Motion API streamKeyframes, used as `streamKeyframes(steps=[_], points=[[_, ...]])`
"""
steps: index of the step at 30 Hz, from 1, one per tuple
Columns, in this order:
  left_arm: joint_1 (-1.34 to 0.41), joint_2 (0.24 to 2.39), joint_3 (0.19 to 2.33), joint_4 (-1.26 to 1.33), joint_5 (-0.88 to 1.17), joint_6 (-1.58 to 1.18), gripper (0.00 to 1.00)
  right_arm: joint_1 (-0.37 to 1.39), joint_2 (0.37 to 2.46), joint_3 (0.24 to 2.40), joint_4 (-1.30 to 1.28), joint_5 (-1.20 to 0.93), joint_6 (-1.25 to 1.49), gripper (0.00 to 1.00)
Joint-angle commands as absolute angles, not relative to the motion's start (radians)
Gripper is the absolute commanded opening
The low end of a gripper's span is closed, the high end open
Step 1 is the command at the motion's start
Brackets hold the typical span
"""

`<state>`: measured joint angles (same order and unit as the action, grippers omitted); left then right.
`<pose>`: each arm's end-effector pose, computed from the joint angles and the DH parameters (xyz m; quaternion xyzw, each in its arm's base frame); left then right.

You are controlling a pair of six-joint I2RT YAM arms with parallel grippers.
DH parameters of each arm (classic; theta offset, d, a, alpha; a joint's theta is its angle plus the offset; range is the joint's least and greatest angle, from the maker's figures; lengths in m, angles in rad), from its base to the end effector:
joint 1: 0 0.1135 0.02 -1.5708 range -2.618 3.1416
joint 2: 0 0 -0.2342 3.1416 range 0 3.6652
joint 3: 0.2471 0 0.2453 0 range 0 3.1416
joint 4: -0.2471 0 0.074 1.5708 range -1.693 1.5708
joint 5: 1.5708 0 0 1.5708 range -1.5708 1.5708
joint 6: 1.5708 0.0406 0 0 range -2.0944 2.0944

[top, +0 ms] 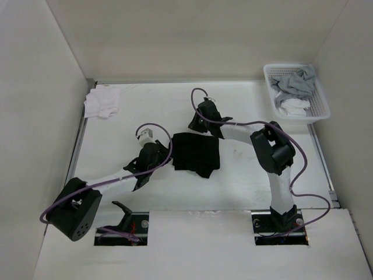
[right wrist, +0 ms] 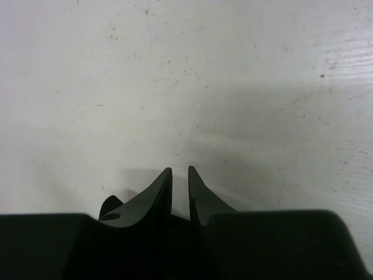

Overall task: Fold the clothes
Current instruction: Fold the tank top

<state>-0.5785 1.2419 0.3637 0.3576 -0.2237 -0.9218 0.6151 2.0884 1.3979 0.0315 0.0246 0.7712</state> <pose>0.2067 -0.1242 0.1339 -0.2020 0.8377 -0.2690 0.4303 0.3665 0.2577 0.1416 0.0754 0.8946 0.2728 0.3457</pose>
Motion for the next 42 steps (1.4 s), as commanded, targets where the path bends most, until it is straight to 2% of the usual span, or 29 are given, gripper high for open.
streamKeyframes(steps=[1, 4, 8, 9, 12, 13, 15, 20, 25, 29, 32, 37, 42], points=[[-0.581, 1.190, 0.342, 0.310, -0.222, -0.962, 0.18, 0.623, 2.008, 1.402, 0.139, 0.008, 0.787, 0.26], [-0.562, 1.145, 0.325, 0.282, -0.224, -0.976, 0.32, 0.631, 1.875, 1.292, 0.181, 0.018, 0.744, 0.35], [-0.553, 1.062, 0.316, 0.226, -0.253, -0.980, 0.35, 0.662, 1.732, 1.134, 0.212, 0.040, 0.718, 0.39], [-0.562, 1.042, 0.319, 0.213, -0.270, -0.980, 0.33, 0.668, 1.703, 1.093, 0.219, 0.041, 0.718, 0.36], [-0.605, 1.020, 0.354, 0.196, -0.317, -0.970, 0.31, 0.689, 1.649, 0.990, 0.235, 0.037, 0.729, 0.13], [-0.623, 1.028, 0.373, 0.196, -0.333, -0.963, 0.30, 0.697, 1.634, 0.961, 0.238, 0.043, 0.733, 0.08], [-0.660, 1.074, 0.411, 0.204, -0.356, -0.948, 0.31, 0.709, 1.606, 0.910, 0.256, 0.046, 0.732, 0.05], [-0.660, 1.228, 0.460, 0.241, -0.367, -0.933, 0.33, 0.722, 1.574, 0.835, 0.267, 0.049, 0.726, 0.09], [-0.631, 1.330, 0.457, 0.290, -0.368, -0.937, 0.35, 0.739, 1.560, 0.775, 0.291, 0.052, 0.738, 0.22], [-0.627, 1.393, 0.466, 0.310, -0.365, -0.937, 0.37, 0.739, 1.569, 0.739, 0.321, 0.066, 0.759, 0.23], [-0.624, 1.427, 0.471, 0.350, -0.357, -0.943, 0.32, 0.739, 1.578, 0.726, 0.345, 0.063, 0.773, 0.23], [-0.627, 1.413, 0.466, 0.376, -0.336, -0.943, 0.14, 0.734, 1.591, 0.710, 0.351, 0.078, 0.784, 0.23], [-0.630, 1.266, 0.423, 0.266, -0.307, -0.977, 0.07, 0.709, 1.595, 0.680, 0.344, 0.121, 0.818, 0.22]])
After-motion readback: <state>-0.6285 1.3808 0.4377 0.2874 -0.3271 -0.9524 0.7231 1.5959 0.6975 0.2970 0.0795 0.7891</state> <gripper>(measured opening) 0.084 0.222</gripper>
